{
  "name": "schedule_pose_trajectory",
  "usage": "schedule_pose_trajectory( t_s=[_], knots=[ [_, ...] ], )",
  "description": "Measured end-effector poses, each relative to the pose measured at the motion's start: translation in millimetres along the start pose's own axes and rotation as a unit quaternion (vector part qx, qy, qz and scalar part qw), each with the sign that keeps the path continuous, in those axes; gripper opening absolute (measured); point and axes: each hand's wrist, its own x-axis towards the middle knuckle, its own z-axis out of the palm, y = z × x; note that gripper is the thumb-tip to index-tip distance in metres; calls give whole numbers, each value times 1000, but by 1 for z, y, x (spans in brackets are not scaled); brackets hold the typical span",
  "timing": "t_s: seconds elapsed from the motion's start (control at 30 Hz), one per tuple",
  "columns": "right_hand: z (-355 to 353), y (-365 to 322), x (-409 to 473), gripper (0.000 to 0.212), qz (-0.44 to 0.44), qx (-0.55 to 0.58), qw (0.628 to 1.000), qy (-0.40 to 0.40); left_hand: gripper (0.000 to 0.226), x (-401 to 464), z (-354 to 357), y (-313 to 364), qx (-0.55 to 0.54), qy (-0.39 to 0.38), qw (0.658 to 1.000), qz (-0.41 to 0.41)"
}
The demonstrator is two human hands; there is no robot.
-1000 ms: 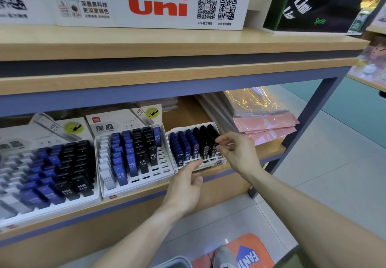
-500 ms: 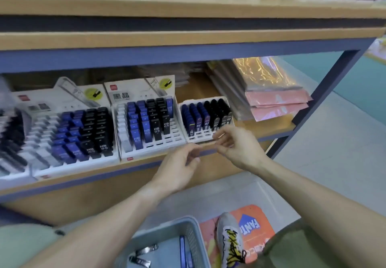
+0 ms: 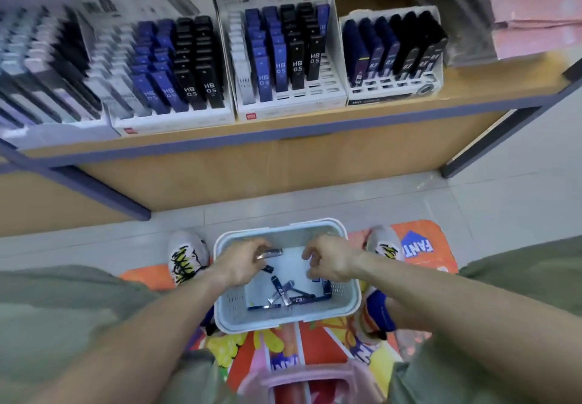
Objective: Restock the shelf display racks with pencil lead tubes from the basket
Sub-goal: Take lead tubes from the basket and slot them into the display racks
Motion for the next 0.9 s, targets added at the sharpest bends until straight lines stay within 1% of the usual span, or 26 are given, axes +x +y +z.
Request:
schedule_pose_trajectory(
  t_s=[0.1,0.17,0.23,0.27,0.37,0.43,0.53,0.63,0.7,0.77,0.8,0.83,0.9],
  knots=[
    [29,4,37,45,39,-2,999,-12,43,12,37,-20,-35,-21,997,-59],
    [47,10,60,45,58,-18,998,-26,46,19,57,-26,-30,-43,996,-70],
    [65,18,78,44,77,-28,996,-45,54,28,75,-30,-20,-66,995,-71],
    [72,21,85,44,85,-37,994,-49,58,34,82,-33,-3,-65,996,-62],
    [84,29,103,47,86,-47,995,-35,75,50,98,-40,56,-23,998,-24],
    [90,31,113,55,65,-43,997,-17,87,59,104,-45,99,-4,995,-20],
    [99,29,128,76,-8,-66,998,1,97,66,108,-54,144,-4,989,-23],
    [108,27,144,93,-72,-133,988,-13,93,69,110,-58,163,-14,986,-16],
    [110,26,153,97,-95,-176,980,-22,86,70,110,-57,173,-21,985,-20],
    [112,26,158,94,-111,-201,973,-9,80,70,111,-56,183,-26,982,-28],
    [113,27,159,89,-116,-209,971,4,79,69,110,-55,191,-28,981,-28],
    [114,27,159,79,-114,-215,970,15,78,68,110,-55,198,-32,979,-30],
    [115,30,154,56,-77,-220,972,29,73,67,111,-55,210,-34,977,-30]
  ],
)
